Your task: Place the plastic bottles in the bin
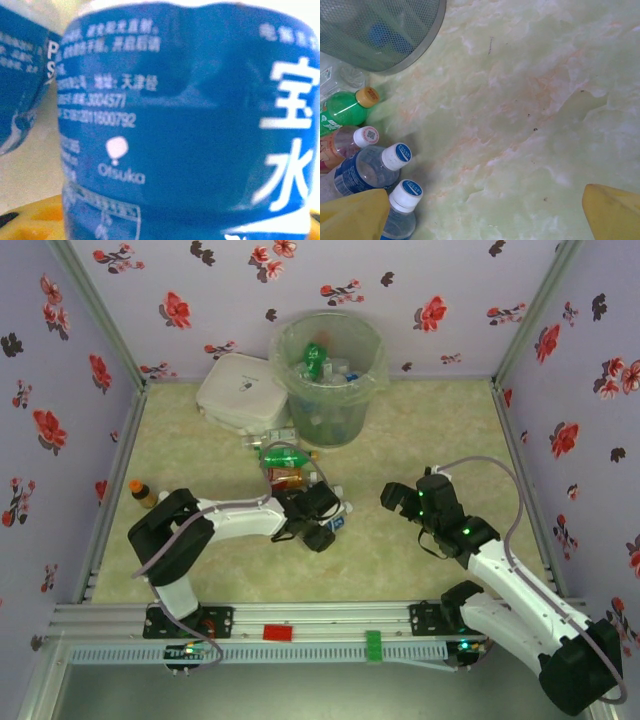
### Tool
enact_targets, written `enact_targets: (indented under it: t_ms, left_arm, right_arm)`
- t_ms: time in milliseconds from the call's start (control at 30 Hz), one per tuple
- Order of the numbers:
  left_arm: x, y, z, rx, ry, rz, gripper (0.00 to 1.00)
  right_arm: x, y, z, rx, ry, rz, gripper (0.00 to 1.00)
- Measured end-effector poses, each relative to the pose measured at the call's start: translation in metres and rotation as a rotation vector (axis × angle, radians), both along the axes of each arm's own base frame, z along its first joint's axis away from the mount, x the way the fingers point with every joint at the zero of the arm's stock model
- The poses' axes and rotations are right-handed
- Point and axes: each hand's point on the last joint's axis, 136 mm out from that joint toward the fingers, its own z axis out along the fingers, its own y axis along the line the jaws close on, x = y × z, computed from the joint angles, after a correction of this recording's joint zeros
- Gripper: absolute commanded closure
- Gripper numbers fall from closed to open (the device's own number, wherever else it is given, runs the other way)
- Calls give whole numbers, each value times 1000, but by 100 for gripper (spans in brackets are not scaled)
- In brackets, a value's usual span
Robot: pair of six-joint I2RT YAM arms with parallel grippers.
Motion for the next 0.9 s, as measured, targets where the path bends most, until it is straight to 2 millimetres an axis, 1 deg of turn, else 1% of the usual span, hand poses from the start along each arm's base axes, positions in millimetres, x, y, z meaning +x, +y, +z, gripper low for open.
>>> enact_targets:
  t_ms: [100, 167, 267, 467, 567, 667, 800, 900]
  left_arm:
    - [-2, -2, 1, -3, 0, -6, 63]
    - [-2, -2, 2, -9, -4, -6, 64]
    - [-3, -1, 10, -35, -14, 5, 67]
    - [-4, 1, 44, -158, -58, 62, 69]
    - [-4, 6, 66, -236, -90, 104, 70]
    - [-4, 9, 96, -338, -128, 146, 70]
    - [5, 15, 150, -497, -200, 203, 70]
    - [18, 25, 193, -605, -271, 254, 72]
  right_arm:
    - [1, 0, 4, -8, -9, 6, 0]
    - [2, 0, 6, -10, -16, 4, 0]
    - [3, -2, 6, -19, -17, -2, 0]
    - [4, -3, 7, -21, -24, -9, 0]
    - [6, -3, 9, -16, -32, -10, 0]
    - [10, 0, 8, -14, -35, -10, 0]
    - [19, 7, 6, 9, -49, -10, 0]
    - [26, 13, 2, 37, -52, -12, 0]
